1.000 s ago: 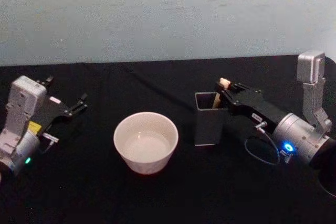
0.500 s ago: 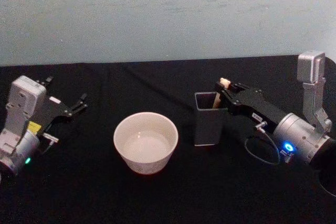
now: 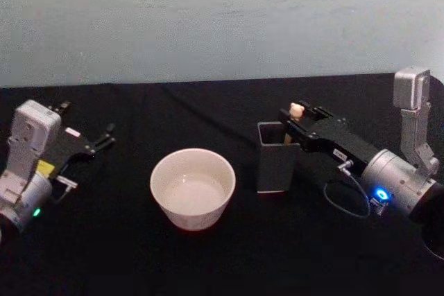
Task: Pick up the stirring spoon with one hand, stir inside the cup, then place it back in its original position.
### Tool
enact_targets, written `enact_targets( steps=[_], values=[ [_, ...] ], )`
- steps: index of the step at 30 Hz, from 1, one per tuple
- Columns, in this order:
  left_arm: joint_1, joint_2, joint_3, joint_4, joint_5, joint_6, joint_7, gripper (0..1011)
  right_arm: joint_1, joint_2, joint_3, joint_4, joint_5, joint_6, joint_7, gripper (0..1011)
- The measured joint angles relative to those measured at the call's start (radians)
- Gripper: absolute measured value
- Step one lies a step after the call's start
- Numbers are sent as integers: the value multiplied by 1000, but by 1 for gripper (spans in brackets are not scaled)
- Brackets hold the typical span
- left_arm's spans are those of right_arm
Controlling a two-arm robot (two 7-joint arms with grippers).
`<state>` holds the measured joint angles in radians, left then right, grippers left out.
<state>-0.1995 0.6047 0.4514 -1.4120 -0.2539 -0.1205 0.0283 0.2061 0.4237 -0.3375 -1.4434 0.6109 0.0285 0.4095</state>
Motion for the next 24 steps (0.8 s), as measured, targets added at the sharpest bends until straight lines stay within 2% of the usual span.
enact_targets(
  steps=[15,17,24],
  values=[
    [0,0,0,0,0,0,0,1001,0,0,0,0,1,0,0,970],
    [0,0,0,0,0,0,0,1001,0,0,0,0,1,0,0,999],
    [0,0,0,0,0,0,0,1001,-1,-3,9,-28,-17,-18,-15,1000]
  ],
)
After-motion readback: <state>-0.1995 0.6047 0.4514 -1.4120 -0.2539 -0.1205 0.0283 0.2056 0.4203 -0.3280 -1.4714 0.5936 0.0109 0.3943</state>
